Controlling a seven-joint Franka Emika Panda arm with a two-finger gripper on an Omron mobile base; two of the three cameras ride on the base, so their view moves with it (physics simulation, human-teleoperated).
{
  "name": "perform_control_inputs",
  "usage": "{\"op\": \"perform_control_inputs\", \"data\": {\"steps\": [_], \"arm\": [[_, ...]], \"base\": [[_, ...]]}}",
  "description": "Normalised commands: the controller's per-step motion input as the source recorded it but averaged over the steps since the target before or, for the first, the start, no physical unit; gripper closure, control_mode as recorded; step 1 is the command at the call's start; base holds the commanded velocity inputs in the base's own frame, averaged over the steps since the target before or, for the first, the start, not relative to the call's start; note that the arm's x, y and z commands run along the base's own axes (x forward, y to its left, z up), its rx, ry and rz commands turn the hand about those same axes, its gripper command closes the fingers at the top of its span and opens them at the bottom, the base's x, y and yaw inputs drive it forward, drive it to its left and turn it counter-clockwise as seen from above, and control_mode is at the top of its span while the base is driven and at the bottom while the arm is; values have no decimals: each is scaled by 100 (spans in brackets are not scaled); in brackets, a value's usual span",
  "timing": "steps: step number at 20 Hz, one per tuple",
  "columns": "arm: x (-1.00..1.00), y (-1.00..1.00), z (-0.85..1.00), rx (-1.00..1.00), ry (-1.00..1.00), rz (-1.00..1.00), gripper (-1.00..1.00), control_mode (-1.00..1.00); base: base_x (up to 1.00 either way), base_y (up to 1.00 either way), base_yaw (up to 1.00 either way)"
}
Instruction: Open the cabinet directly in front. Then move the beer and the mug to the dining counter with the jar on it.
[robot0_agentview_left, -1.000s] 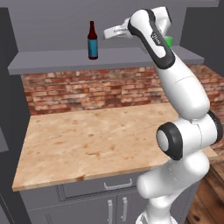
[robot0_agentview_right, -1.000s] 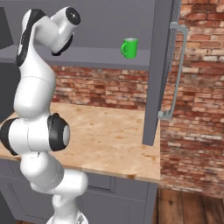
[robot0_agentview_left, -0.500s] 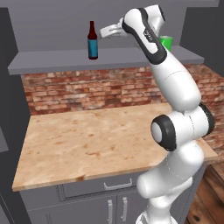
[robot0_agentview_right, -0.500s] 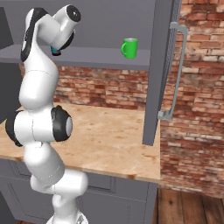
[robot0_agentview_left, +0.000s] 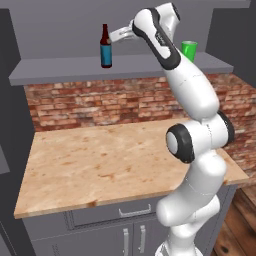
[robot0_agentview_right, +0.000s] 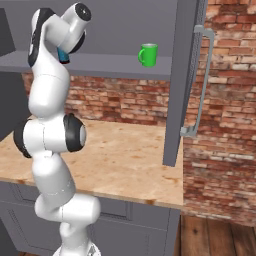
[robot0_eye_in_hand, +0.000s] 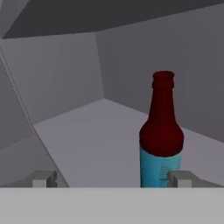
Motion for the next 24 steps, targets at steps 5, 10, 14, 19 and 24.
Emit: {"op": "perform_control_inputs", "data": {"steps": [5, 10, 14, 19, 24], "arm": [[18, 8, -5, 0, 0, 0, -100, -100], [1, 4, -28, -2, -2, 0, -100, -100], [0, 0, -2, 0, 0, 0, -100, -100], [1, 0, 0, 0, 0, 0, -100, -100], [17, 3, -1, 0, 0, 0, -100, -100]], "base": [[0, 0, 0], [0, 0, 0], [0, 0, 0], [0, 0, 0], [0, 0, 0]]}}
